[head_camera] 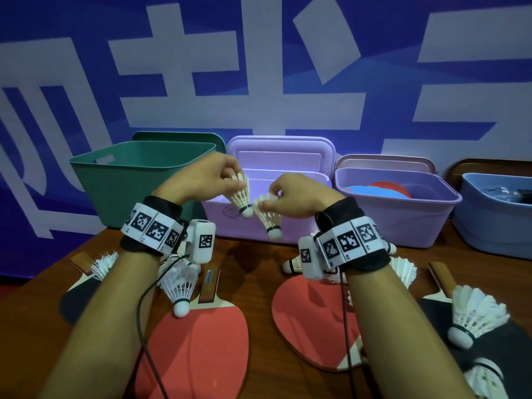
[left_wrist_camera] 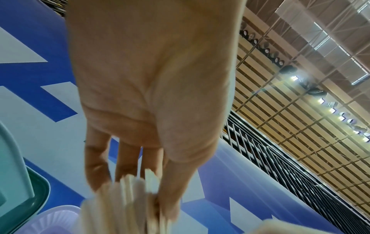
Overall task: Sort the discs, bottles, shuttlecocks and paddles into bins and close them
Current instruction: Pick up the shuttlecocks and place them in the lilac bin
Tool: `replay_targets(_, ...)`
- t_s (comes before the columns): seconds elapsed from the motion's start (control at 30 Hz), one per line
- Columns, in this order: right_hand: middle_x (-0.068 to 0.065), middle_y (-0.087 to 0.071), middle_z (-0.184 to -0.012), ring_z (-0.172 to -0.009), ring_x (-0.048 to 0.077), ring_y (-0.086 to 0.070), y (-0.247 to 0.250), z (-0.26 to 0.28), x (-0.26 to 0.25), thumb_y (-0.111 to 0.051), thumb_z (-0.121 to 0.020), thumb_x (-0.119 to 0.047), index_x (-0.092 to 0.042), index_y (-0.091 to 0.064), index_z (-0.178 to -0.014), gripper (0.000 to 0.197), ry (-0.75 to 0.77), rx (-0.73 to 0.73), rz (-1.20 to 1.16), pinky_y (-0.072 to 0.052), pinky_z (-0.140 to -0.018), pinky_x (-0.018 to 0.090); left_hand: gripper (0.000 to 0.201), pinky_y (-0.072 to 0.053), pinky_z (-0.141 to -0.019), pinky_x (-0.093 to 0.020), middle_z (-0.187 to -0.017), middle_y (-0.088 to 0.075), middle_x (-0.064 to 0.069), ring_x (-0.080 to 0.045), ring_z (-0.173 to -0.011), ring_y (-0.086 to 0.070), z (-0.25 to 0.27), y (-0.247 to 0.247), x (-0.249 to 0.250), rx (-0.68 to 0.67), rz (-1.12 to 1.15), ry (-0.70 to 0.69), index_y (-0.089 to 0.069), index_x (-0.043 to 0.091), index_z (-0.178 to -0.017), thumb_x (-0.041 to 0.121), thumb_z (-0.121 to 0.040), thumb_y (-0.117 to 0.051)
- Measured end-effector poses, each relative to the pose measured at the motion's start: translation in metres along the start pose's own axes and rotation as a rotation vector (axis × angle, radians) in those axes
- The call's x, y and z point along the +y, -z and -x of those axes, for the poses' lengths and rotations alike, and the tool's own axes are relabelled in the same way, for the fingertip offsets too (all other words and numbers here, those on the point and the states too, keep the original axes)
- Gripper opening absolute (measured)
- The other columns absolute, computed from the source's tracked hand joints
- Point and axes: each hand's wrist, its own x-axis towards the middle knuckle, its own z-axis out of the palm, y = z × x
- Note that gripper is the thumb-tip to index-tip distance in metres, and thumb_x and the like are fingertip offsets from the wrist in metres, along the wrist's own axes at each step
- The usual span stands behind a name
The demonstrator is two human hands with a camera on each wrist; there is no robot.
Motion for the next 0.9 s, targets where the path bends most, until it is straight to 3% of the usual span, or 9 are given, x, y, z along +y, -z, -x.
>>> replay_targets(0.17, -0.003, -0.059, -0.075, -0.077, 0.023, -0.058, 0.005, -0.002, 0.013, -0.063, -0.088, -0.056, -0.014, -0.064, -0.078, 0.043, 0.021, 0.262, -0.113, -0.044, -0.063, 0.035, 0.012, -0.052, -0.07, -0.029, -0.079, -0.07, 0.003, -0.01, -0.073, -0.065, -0.009, -0.006, -0.004, 0.402, -0.029, -0.053, -0.067, 0.017, -0.09, 0.015, -0.086, -0.078)
replay_targets(0.27, 0.0, -0.065, -0.07, -0.071, 0.022, -0.061, 0.003, -0.005, 0.015, -0.06, -0.085, -0.061, -0.014, -0.066, -0.071, 0.049, -0.018, 0.406, -0.115, -0.053, -0.063, 0.039, 0.01, -0.052, -0.073, -0.032, -0.084, -0.07, 0.002, -0.013, -0.078, -0.063, -0.011, -0.012, -0.006, 0.517, -0.051, -0.102, -0.077, 0.019, -0.082, 0.018, -0.078, -0.085)
replay_targets(0.4, -0.003, -0.072, -0.079, -0.078, 0.021, -0.065, -0.001, -0.011, 0.019, -0.062, -0.081, -0.061, -0.017, -0.074, -0.072, 0.047, -0.091, 0.516, -0.102, -0.056, -0.068, 0.039, 0.01, -0.036, -0.058, -0.026, -0.067, -0.053, 0.007, -0.007, -0.059, -0.044, -0.017, -0.018, -0.014, 0.614, -0.091, -0.107, -0.082, 0.022, -0.083, 0.027, -0.076, -0.087)
replay_targets(0.5, 0.002, -0.07, -0.09, -0.087, 0.026, -0.064, -0.014, -0.02, 0.026, -0.064, -0.079, -0.06, -0.016, -0.074, -0.079, 0.046, -0.13, 0.482, -0.056, -0.055, -0.073, 0.04, 0.007, -0.047, -0.056, -0.031, -0.057, -0.06, 0.008, -0.007, -0.052, -0.05, -0.02, -0.027, -0.021, 0.594, -0.067, -0.034, -0.081, 0.024, -0.079, 0.031, -0.077, -0.084)
replay_targets(0.57, 0.005, -0.073, -0.097, -0.093, 0.028, -0.066, -0.023, -0.026, 0.031, -0.066, -0.08, -0.056, -0.012, -0.074, -0.09, 0.045, -0.132, 0.46, -0.108, -0.056, -0.078, 0.041, 0.005, -0.058, -0.063, -0.034, -0.061, -0.068, 0.01, -0.007, -0.059, -0.064, -0.023, -0.034, -0.028, 0.555, -0.068, 0.011, -0.08, 0.026, -0.079, 0.031, -0.079, -0.081)
replay_targets(0.63, 0.006, -0.073, -0.103, -0.1, 0.027, -0.066, -0.03, -0.031, 0.034, -0.067, -0.083, -0.052, -0.01, -0.073, -0.098, 0.044, -0.13, 0.439, -0.141, -0.054, -0.082, 0.037, 0.008, -0.06, -0.071, -0.037, -0.07, -0.073, 0.012, -0.006, -0.07, -0.07, -0.026, -0.041, -0.036, 0.492, -0.076, 0.017, -0.079, 0.026, -0.083, 0.033, -0.082, -0.079)
replay_targets(0.7, 0.01, -0.07, -0.107, -0.102, 0.029, -0.063, -0.037, -0.033, 0.034, -0.069, -0.084, -0.049, -0.008, -0.069, -0.108, 0.047, -0.139, 0.433, -0.135, -0.051, -0.082, 0.035, 0.011, -0.059, -0.08, -0.036, -0.08, -0.074, 0.011, -0.005, -0.081, -0.071, -0.026, -0.046, -0.042, 0.422, -0.109, -0.002, -0.078, 0.024, -0.092, 0.034, -0.087, -0.075)
replay_targets(0.77, 0.009, -0.063, -0.125, -0.115, 0.028, -0.059, -0.044, -0.034, 0.033, -0.07, -0.084, -0.048, -0.01, -0.062, -0.126, 0.057, -0.108, 0.417, -0.159, -0.049, -0.093, 0.035, 0.02, -0.056, -0.089, -0.034, -0.097, -0.076, 0.007, -0.008, -0.096, -0.07, -0.024, -0.051, -0.045, 0.333, -0.118, -0.013, -0.075, 0.021, -0.104, 0.035, -0.094, -0.067)
replay_targets(0.9, 0.002, -0.037, -0.156, -0.138, 0.022, -0.043, -0.053, -0.032, 0.035, -0.064, -0.088, -0.054, -0.018, -0.038, -0.15, 0.077, -0.054, 0.28, -0.16, -0.038, -0.112, 0.038, 0.05, -0.042, -0.107, -0.04, -0.124, -0.069, 0.008, -0.017, -0.121, -0.06, -0.021, -0.058, -0.048, -0.01, -0.261, 0.11, -0.067, 0.026, -0.119, 0.061, -0.099, -0.039)
